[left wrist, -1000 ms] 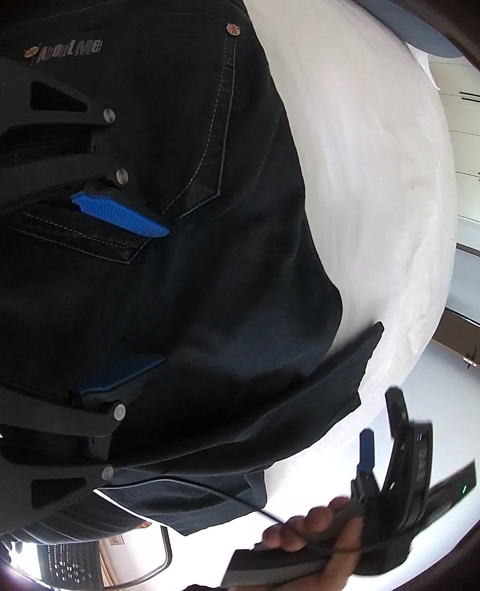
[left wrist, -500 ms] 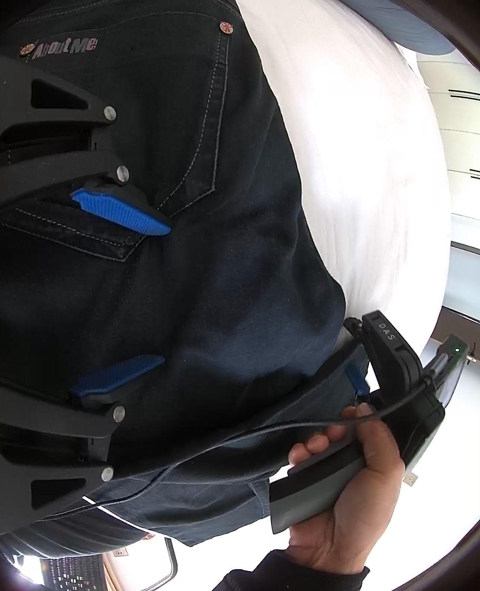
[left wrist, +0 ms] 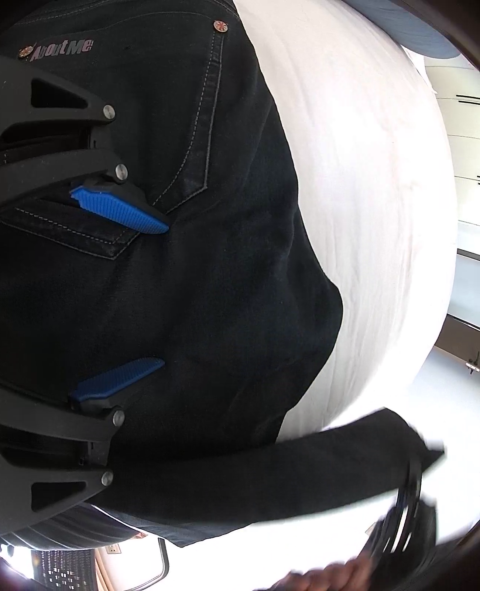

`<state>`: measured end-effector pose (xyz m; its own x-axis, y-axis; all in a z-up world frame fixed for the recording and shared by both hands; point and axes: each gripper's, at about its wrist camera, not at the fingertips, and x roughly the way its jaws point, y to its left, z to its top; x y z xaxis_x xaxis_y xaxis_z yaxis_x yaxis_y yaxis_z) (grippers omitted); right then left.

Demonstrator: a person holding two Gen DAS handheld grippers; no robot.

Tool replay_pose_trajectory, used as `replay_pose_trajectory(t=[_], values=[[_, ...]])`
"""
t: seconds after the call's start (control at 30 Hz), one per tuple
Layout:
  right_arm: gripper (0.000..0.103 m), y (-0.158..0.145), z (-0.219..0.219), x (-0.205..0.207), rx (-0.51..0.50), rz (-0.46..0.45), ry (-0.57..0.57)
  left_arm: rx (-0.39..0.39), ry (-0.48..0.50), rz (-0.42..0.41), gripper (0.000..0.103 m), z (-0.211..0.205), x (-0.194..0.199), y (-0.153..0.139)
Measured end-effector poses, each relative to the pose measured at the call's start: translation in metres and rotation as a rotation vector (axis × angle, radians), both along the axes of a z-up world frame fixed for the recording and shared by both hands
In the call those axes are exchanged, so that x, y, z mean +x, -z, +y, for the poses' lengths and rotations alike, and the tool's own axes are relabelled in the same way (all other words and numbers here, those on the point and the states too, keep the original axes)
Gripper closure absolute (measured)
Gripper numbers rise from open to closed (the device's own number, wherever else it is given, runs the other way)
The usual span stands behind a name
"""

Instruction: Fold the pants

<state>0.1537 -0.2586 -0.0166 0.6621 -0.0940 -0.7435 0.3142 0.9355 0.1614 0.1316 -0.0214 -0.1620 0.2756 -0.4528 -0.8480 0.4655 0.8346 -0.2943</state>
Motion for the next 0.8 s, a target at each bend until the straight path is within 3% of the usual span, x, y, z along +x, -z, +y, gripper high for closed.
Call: replay_pose_trajectory(t=[0.1,0.17,0.27,0.37,0.47,0.6,0.67,0.8], values=[[0.099,-0.042,-0.035,-0.09,0.045,-0.154,0.105,0.006,-0.007,0.009,0.032,-0.004,0.003,0.0],[0.099,-0.053,-0.056,-0.152,0.094,-0.233,0.176,0.01,-0.012,0.016,0.032,-0.007,0.006,0.0],[0.099,-0.042,-0.075,-0.234,0.136,-0.289,0.271,0.008,-0.031,0.031,0.031,-0.009,0.011,0.0],[0.099,-0.008,-0.087,-0.281,0.182,-0.273,0.326,0.011,-0.04,0.031,0.028,-0.013,0.012,0.001],[0.099,0.028,-0.097,-0.3,0.254,-0.258,0.359,0.022,-0.04,0.017,0.025,-0.019,0.012,0.001],[0.099,0.07,-0.124,-0.294,0.403,-0.228,0.422,0.087,-0.029,-0.016,0.023,-0.034,0.008,0.003],[0.099,0.063,-0.123,-0.282,0.381,-0.246,0.391,0.094,-0.04,-0.012,0.022,-0.038,0.009,0.003],[0.099,0.017,-0.114,-0.249,0.31,-0.345,0.273,0.061,-0.068,0.012,0.022,-0.038,0.014,0.004]])
